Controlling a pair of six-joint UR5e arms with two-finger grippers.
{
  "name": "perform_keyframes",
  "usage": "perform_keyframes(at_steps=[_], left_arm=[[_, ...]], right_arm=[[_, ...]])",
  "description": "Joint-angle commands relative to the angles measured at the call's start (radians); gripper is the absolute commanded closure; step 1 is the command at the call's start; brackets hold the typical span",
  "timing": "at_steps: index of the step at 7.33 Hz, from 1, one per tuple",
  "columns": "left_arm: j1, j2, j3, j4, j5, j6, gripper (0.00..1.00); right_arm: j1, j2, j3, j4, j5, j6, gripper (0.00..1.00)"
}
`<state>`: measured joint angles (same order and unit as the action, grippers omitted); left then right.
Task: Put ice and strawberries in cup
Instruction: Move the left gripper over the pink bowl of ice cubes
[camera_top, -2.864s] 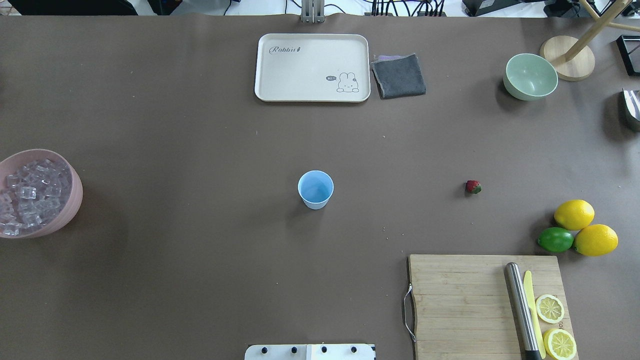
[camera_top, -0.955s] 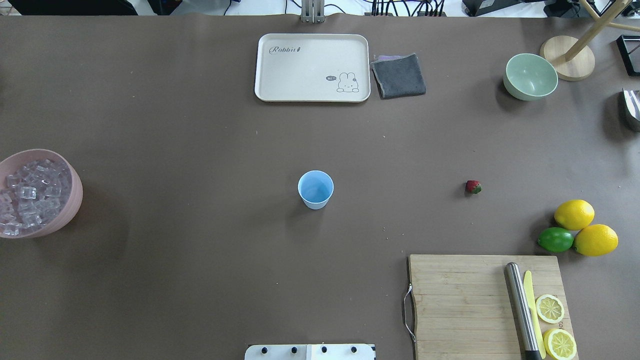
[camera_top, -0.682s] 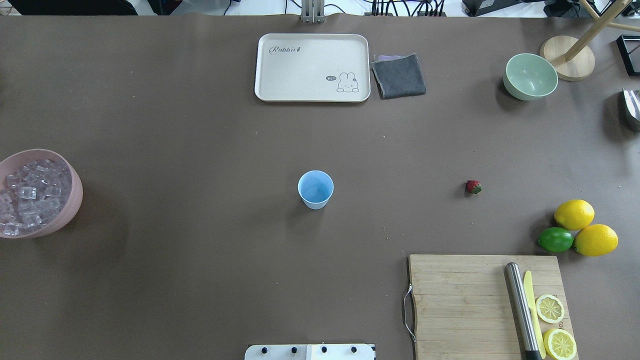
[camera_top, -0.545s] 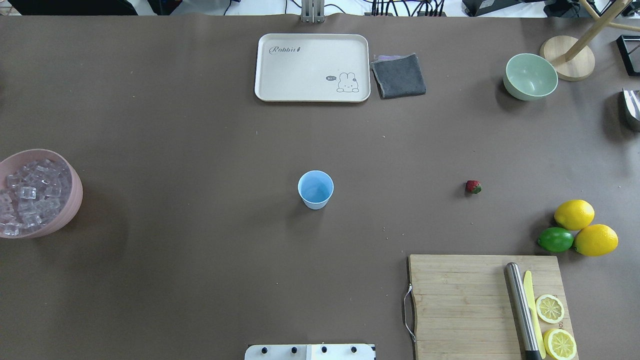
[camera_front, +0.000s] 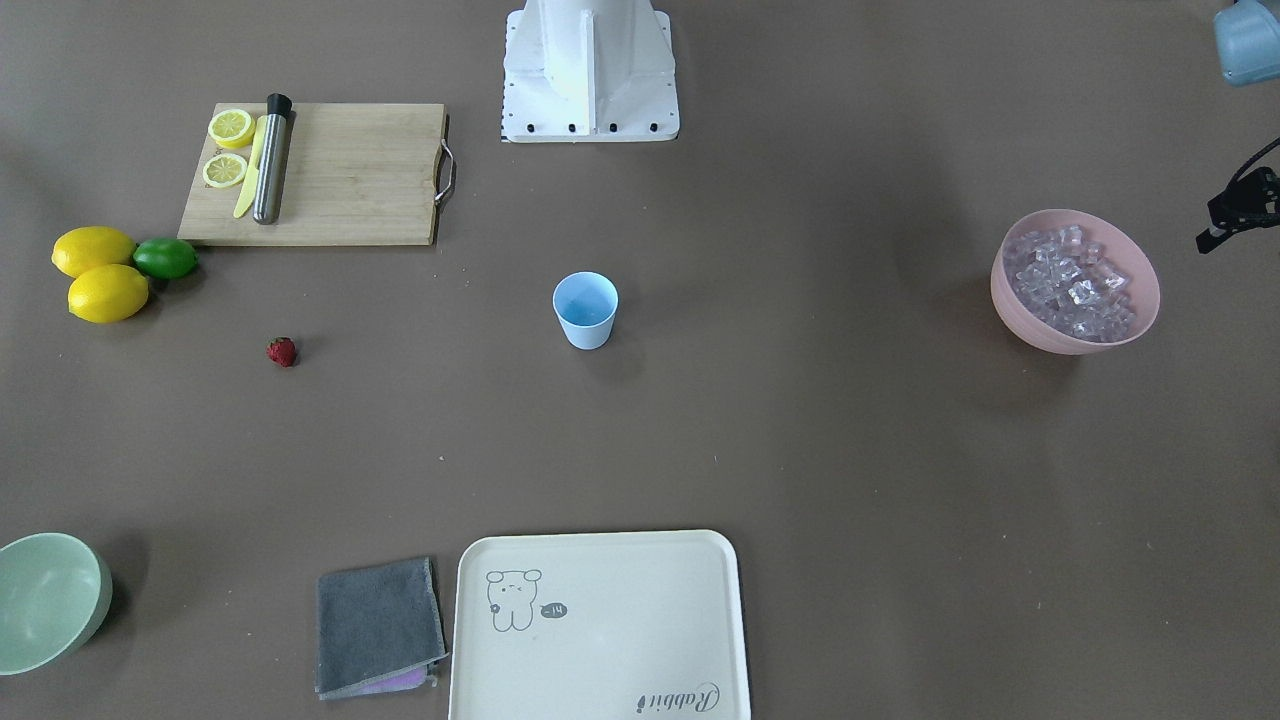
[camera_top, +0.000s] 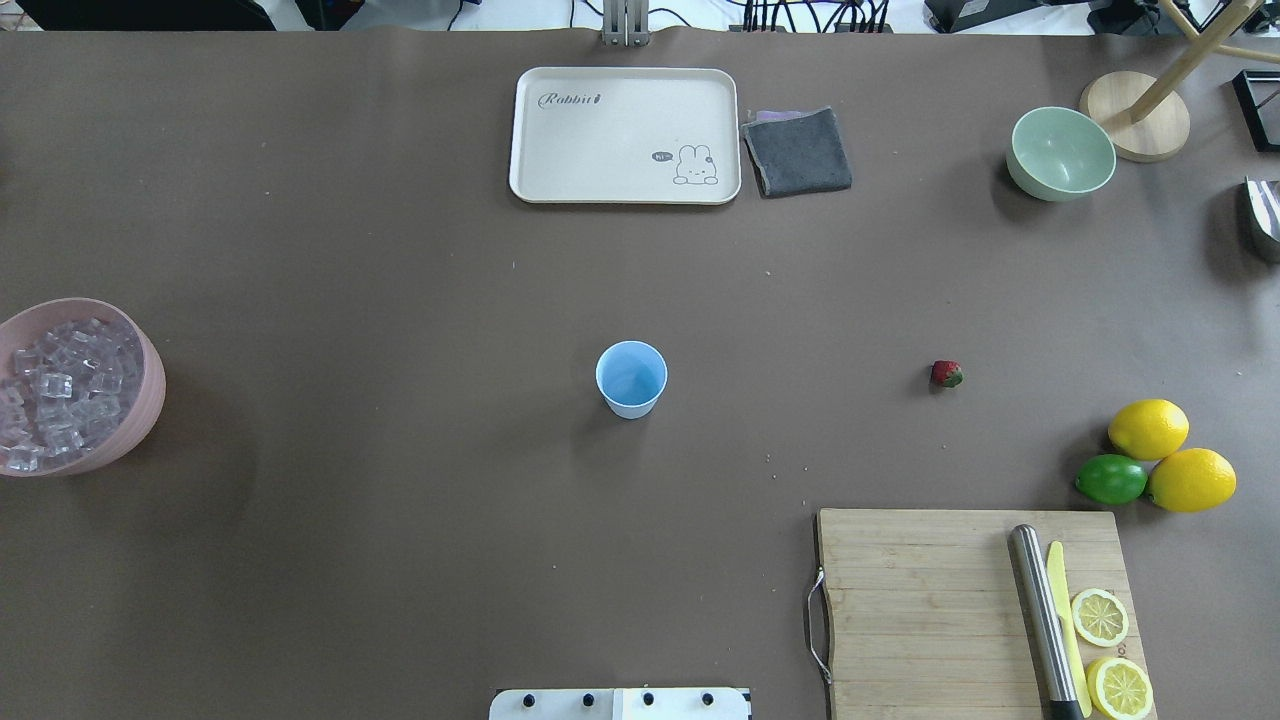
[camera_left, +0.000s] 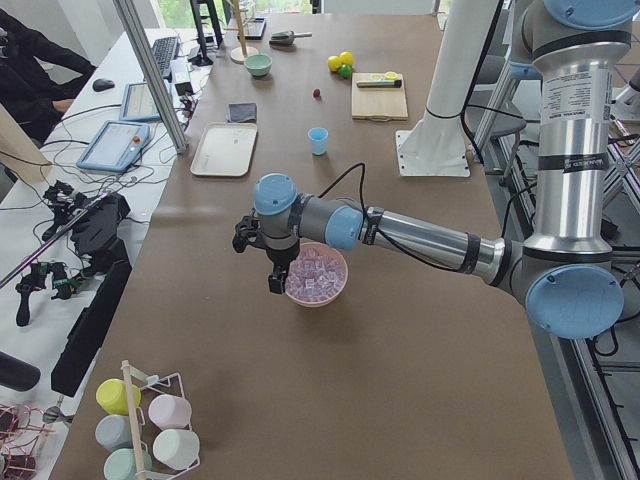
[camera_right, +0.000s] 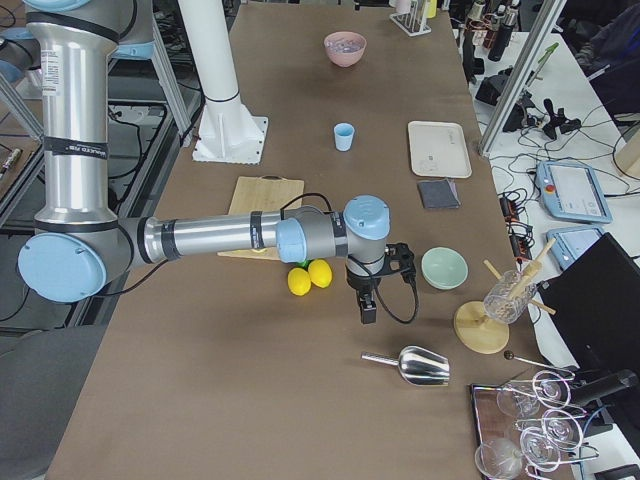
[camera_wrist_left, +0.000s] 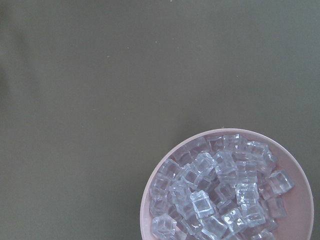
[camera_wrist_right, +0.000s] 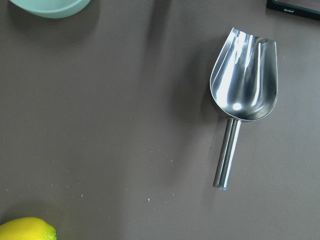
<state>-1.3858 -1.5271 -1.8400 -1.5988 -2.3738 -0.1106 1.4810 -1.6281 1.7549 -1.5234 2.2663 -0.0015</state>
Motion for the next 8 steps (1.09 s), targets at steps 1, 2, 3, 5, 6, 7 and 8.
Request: perform_keyframes(at_steps=[1,2,3,5,6,7,8], left_arm=[[-0.009,0.018,-0.013,-0.015,-0.007,-0.012,0.02],[-0.003,0.018,-0.018,-0.004,0.001,-0.036,0.02],[0.028,0.016,-0.033,-0.01,0.004,-0.113,0.02],[0.149,0.019,-0.068,-0.015,0.107,-0.24,0.02],[0.169,0.024,-0.064,-0.026,0.132,-0.244,0.02],[0.2,0.051,-0.052,-0.082,0.134,-0.248,0.03],[0.241,0.06,-0.036,-0.178,0.134,-0.346,0.03]], right_arm=[[-0.001,-0.001,0.0,-0.001,-0.004,0.0,0.0],[0.002,-0.004,0.0,0.0,-0.004,0.0,0.0],[0.004,-0.007,0.006,-0.001,-0.004,0.0,0.0],[0.002,-0.01,0.006,-0.001,-0.004,0.0,0.0],[0.002,-0.012,0.006,-0.001,-0.004,0.0,0.0],[0.002,-0.013,0.006,-0.001,-0.004,0.0,0.0],[0.002,-0.013,0.006,-0.001,-0.004,0.0,0.0]])
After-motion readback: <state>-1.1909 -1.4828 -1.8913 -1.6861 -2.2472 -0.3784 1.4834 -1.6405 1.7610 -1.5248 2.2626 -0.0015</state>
